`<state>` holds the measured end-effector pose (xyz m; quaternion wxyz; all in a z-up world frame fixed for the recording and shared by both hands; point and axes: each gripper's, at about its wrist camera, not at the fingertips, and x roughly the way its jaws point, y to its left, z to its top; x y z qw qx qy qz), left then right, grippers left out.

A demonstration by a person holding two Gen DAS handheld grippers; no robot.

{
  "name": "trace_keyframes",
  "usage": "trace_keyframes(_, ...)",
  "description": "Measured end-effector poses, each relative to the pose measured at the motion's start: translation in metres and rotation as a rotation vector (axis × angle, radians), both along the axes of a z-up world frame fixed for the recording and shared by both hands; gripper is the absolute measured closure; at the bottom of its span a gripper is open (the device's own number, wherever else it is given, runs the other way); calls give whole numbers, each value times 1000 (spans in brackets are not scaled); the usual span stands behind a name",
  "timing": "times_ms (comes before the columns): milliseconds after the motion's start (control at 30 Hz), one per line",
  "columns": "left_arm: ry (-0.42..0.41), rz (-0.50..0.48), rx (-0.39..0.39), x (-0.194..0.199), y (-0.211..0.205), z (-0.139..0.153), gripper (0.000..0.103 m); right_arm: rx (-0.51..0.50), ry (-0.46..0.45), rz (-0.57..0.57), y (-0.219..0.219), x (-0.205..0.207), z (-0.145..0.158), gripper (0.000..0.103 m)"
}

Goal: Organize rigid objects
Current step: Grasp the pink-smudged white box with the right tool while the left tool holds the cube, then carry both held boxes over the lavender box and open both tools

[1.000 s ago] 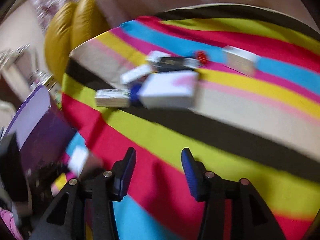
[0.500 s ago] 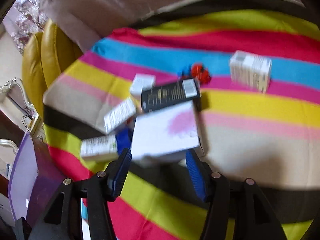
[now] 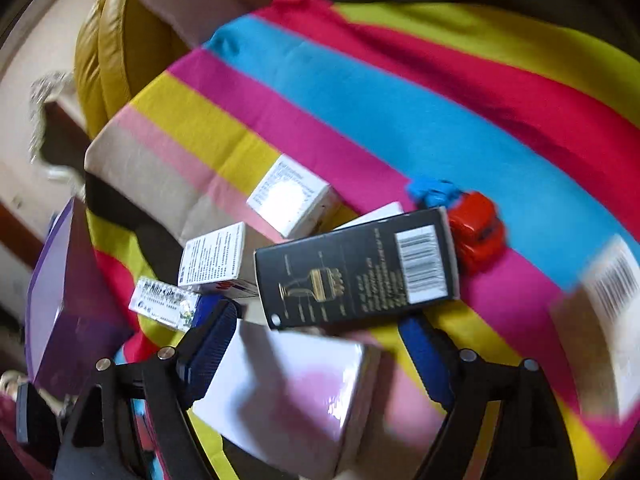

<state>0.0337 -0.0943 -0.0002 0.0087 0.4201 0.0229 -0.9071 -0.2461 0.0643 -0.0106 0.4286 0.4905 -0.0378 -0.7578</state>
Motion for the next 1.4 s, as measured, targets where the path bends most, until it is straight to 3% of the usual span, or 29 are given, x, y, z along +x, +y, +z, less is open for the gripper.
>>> trace_keyframes(167, -2, -5, 0, -2, 1, 0, 53, -46, -54, 246, -1, 20, 6, 19)
trace_keyframes(300, -2, -6, 0, -3, 2, 0, 53, 61, 9, 324, 27, 75, 8, 19)
trace_keyframes(433, -2, -6, -6, -8, 5, 0, 53, 183, 175, 255, 21, 115, 17, 19)
trace_keyframes(600, -4, -4, -6, -9, 5, 0, 52, 342, 340, 190, -27, 110, 13, 19)
trace_keyframes(667, -6, 0, -15, -9, 7, 0, 52, 405, 338, 156, -37, 104, 6, 20)
trace_keyframes(767, -7, 6, -11, -9, 6, 0, 51, 425, 328, 95, -33, 112, 7, 36)
trace_keyframes(900, -4, 6, -15, -8, 8, 1, 53, 495, 390, -56, -7, 150, 18, 37)
trace_keyframes(1100, -6, 9, -19, -7, 7, 1, 53, 522, 328, -298, 39, 223, 28, 37)
trace_keyframes(1200, -28, 31, -12, 1, 4, 4, 54, 487, 265, -387, 56, 258, 29, 37)
trace_keyframes(1400, 62, 22, -38, 43, 8, 49, 54, 433, 258, -452, 50, 312, 47, 36)
